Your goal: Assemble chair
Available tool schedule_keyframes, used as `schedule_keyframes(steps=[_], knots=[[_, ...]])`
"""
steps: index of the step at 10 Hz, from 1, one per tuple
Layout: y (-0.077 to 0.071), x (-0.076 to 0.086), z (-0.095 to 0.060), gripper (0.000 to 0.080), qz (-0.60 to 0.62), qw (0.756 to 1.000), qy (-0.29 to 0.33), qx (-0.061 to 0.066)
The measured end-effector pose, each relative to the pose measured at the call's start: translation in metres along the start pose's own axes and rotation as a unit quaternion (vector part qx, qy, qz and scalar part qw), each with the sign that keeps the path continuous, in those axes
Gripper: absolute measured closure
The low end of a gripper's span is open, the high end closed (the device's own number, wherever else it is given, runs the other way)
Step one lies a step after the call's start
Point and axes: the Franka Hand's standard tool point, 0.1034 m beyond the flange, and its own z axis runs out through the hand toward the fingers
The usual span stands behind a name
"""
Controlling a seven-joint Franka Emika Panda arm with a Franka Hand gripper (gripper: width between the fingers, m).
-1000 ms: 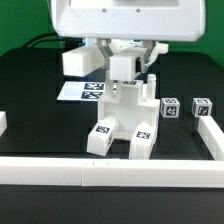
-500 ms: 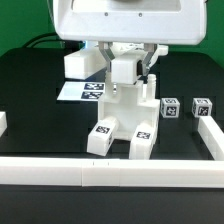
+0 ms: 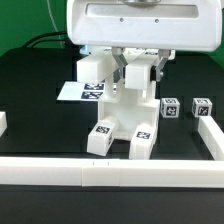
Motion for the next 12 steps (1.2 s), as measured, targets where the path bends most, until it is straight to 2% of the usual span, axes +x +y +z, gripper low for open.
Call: schedule_keyframes(steps=[7, 12], knots=[[0.001, -0.005, 0.001, 0.0515, -0.003, 1.000, -0.003, 0.000], [-0.008, -0.009, 0.003, 0.0515, -0.006, 1.000, -0.004, 0.000]])
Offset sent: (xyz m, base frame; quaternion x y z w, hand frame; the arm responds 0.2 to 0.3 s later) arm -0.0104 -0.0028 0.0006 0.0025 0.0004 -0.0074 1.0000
